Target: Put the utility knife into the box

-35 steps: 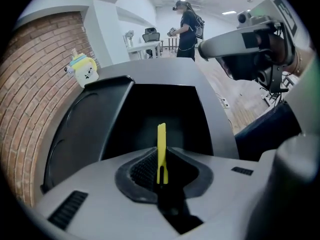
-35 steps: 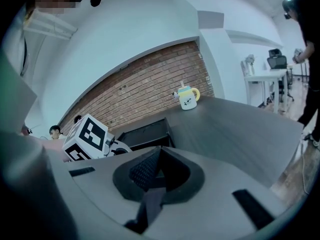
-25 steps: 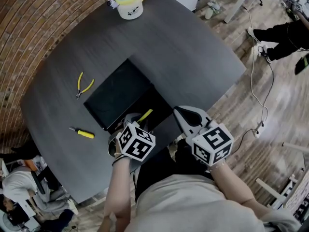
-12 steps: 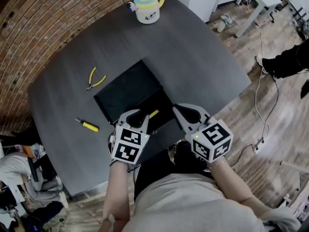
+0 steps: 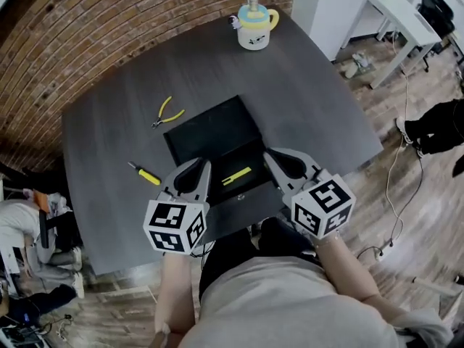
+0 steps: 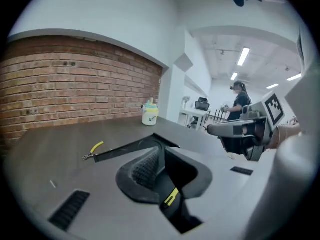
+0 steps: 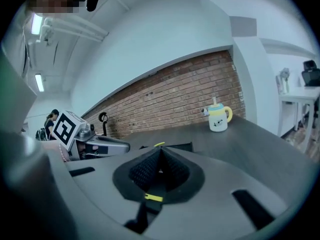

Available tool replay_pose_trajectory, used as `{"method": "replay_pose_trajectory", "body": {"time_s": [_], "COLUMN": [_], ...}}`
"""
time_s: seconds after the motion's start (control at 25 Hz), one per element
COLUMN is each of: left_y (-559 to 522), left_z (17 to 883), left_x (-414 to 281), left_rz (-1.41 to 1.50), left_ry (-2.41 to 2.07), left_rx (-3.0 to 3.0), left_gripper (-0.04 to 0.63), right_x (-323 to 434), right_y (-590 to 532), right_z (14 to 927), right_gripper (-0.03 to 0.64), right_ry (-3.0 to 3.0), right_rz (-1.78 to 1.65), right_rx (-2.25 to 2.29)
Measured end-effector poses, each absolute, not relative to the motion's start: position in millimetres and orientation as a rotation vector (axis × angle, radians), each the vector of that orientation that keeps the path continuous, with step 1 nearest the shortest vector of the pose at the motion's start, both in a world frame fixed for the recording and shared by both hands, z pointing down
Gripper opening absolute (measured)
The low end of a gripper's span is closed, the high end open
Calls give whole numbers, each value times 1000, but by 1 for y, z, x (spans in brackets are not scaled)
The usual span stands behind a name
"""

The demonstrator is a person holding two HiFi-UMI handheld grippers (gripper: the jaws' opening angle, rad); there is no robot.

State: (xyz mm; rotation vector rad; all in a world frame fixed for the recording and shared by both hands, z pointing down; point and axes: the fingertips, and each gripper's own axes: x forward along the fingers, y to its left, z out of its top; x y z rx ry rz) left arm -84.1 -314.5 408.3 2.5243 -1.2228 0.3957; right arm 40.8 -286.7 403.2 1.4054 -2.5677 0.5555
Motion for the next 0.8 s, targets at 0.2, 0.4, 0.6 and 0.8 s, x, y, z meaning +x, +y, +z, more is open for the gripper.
{"method": "replay_pose_trajectory", "body": {"time_s": [0.2, 0.4, 0.6, 0.8], "left_y": [-304, -292, -282, -279], "left_z": [394, 392, 388, 389], "left_x": [-98, -105, -97, -93], "left_rz": [362, 293, 188, 221], "left_ry": [-1326, -1392, -1388, -1411], "left_rx": [2507, 2436, 2402, 2419], "left_gripper": [35, 29, 29, 29], "right_x": [27, -2, -17, -15], "right_y": [-289, -283, -276, -273], "right_z": [382, 373, 379, 381], "right_gripper": [5, 5, 5, 5], "right_ry": [-2633, -2706, -2701, -2664], "right_rz": [481, 468, 470, 468], "right_rx": [1360, 1135, 1047, 1054]}}
